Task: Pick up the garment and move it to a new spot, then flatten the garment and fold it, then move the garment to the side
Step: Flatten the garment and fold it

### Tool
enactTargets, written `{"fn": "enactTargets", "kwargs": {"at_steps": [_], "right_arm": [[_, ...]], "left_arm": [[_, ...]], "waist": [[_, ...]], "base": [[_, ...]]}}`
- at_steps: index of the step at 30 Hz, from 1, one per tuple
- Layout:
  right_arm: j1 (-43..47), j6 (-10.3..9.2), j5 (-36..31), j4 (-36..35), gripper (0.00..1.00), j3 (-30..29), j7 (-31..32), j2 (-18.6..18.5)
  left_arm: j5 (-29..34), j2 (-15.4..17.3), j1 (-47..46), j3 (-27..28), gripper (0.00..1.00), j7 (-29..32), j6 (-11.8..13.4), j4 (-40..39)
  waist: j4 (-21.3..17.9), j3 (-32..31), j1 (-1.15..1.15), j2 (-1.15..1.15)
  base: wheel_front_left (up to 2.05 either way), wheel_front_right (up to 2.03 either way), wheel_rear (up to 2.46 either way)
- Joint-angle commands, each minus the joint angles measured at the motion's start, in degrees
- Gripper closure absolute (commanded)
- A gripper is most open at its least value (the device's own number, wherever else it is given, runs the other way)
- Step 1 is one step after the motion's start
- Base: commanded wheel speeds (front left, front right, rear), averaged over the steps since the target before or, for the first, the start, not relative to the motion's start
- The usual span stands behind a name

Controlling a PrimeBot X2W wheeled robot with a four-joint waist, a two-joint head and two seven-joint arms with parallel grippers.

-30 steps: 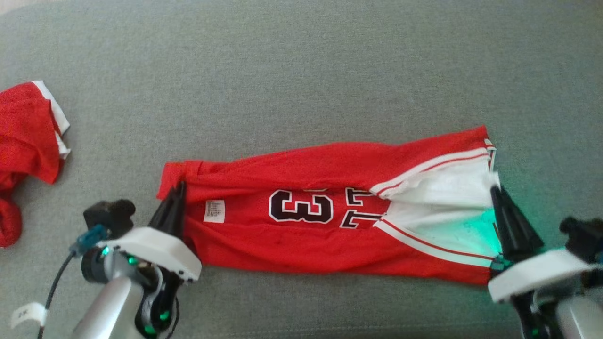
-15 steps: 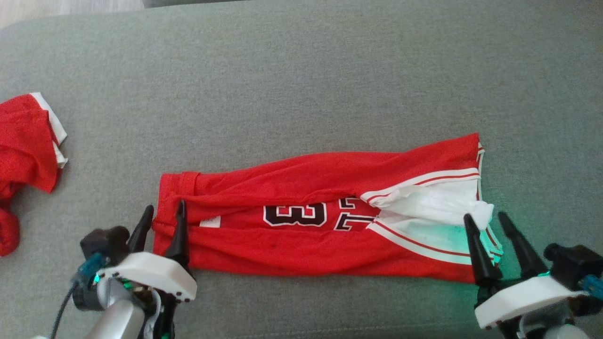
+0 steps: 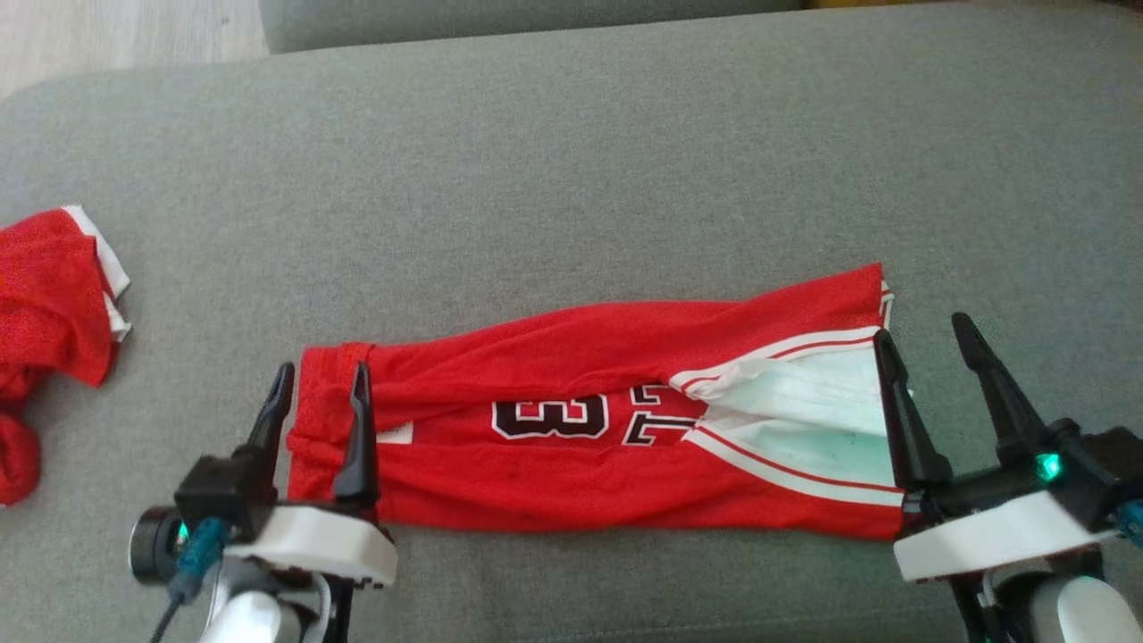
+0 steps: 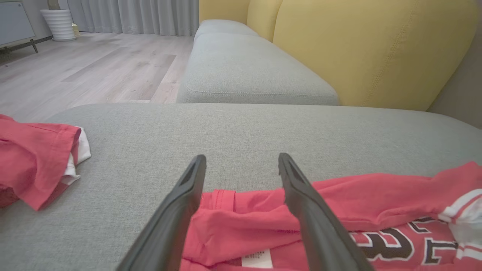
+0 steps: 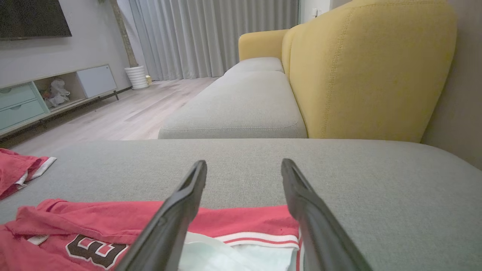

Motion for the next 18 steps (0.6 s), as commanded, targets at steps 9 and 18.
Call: {"fn": "enactTargets", "kwargs": {"at_steps": [9,18], "right_arm": [[0.5,0.37,-0.7,-2.5,0.00,0.9,0.9,0.9],[0.6,0.37,0.0,-1.9,0.00,0.4,0.9,1.4]], "left_arm": [[1.9,2.0,1.6,1.3,0.00,0.9,2.6,-3.7],[1.7,2.3,1.9,1.1,0.00,1.3,3.1,-4.3]], "waist": [[-0.3,-1.6,0.00,0.00],[-0.1,-1.4,0.00,0.00]], "base": [[0.00,0.00,0.00],[0.00,0.00,0.00]]}}
